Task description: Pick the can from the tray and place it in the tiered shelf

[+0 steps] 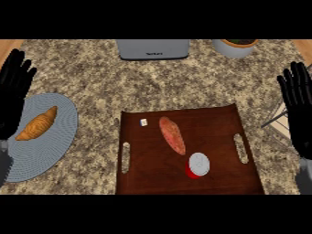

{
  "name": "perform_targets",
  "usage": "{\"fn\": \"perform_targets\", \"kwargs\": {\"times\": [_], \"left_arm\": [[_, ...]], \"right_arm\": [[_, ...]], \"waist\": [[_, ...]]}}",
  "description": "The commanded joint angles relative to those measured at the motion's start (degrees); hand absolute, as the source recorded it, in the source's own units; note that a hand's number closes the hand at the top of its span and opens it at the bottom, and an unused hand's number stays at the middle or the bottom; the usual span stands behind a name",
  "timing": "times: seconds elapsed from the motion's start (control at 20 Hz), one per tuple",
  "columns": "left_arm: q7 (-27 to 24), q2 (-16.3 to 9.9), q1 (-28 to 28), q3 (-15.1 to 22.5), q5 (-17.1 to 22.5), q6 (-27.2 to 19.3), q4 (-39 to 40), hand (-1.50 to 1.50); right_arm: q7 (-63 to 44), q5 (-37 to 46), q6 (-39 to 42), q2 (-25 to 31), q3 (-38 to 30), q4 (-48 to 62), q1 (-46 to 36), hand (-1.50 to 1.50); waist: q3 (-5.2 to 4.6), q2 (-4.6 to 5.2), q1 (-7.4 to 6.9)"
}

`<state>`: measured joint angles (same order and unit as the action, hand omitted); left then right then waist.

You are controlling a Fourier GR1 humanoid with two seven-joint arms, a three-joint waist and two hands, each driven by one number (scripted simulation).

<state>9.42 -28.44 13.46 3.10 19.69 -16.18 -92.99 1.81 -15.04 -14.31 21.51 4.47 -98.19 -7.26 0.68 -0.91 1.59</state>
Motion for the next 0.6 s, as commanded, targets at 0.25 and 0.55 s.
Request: {"fn": "perform_targets", "kwargs": {"times": [0.25,0.55], "left_arm": [[-6.39,5.9,-2.4,12.09,-11.81,0.45,4.71,0.0],[-6.35,6.3,-4.46,12.14,-9.25,1.91,4.68,0.0]], "right_arm": [[-13.55,7.95,-12.3,-2.82,3.75,-9.56,10.34,-1.5],[-7.19,19.58,-27.39,-1.94,-3.94,4.04,17.73,1.5]], "waist": [[-0.8,0.81,0.2],[-1.07,1.68,1.93]]}}
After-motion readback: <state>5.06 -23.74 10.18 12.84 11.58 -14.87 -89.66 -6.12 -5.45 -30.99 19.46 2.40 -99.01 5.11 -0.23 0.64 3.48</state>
